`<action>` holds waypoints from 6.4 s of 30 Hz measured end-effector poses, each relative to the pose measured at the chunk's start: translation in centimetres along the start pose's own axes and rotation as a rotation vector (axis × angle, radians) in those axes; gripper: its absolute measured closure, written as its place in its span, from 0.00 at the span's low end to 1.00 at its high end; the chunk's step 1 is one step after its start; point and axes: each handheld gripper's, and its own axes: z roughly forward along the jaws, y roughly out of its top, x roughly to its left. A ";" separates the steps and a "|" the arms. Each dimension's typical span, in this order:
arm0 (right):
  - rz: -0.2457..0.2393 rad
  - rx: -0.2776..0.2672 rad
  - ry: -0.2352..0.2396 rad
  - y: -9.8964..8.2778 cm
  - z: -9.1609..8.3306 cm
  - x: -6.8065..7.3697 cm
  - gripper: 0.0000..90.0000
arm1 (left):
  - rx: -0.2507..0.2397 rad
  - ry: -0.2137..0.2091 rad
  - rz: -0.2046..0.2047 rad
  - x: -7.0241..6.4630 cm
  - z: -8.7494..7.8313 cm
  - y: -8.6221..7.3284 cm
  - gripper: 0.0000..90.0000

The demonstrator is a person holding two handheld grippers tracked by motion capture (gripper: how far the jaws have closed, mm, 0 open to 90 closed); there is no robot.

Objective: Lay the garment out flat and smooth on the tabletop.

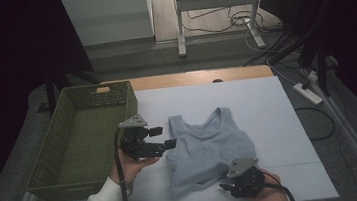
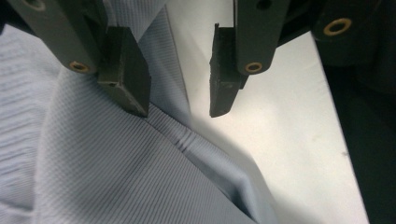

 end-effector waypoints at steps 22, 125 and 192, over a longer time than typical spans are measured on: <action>-0.015 0.050 0.002 0.4 0.5 -1.5 0.96 | 0.003 -0.001 0.003 -0.1 0.1 0.0 0.26; 0.099 -0.026 -0.006 2.4 2.2 -0.8 0.92 | 0.016 0.004 0.003 -0.1 0.5 -0.2 0.26; 0.497 -0.053 -0.141 -4.2 -1.6 -11.4 0.79 | 0.024 0.008 0.010 -0.2 0.9 -0.4 0.26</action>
